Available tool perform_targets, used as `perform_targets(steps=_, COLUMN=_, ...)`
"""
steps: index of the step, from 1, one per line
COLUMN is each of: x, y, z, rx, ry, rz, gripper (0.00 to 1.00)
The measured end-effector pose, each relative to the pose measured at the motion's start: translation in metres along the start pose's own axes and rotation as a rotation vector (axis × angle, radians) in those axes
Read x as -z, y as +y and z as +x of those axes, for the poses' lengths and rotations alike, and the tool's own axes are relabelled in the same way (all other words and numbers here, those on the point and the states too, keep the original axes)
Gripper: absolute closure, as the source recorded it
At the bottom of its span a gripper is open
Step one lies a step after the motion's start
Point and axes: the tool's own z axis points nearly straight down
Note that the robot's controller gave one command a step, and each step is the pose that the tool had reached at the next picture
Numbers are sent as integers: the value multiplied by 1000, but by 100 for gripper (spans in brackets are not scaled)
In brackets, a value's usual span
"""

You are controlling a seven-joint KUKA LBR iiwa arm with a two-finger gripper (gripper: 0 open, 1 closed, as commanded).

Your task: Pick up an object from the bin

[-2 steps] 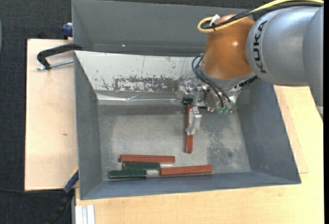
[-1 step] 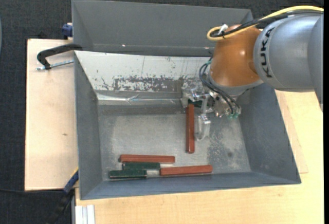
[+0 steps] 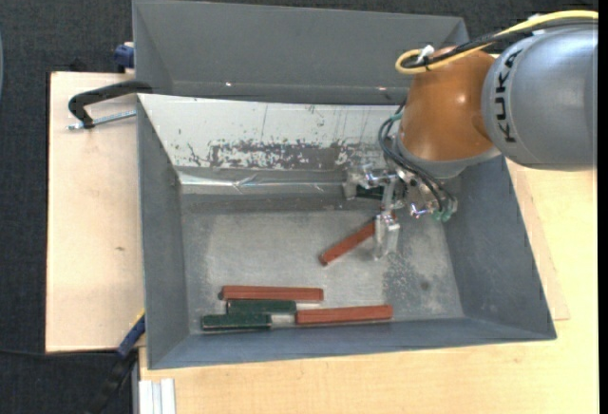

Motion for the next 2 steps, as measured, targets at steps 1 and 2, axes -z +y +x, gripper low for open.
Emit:
perform_targets(steps=1, x=-8, y=-3, z=-3, rx=29, ry=1, rz=2, gripper=100)
perform_targets(steps=2, x=-8, y=-3, z=-3, rx=29, ry=1, rz=2, gripper=100)
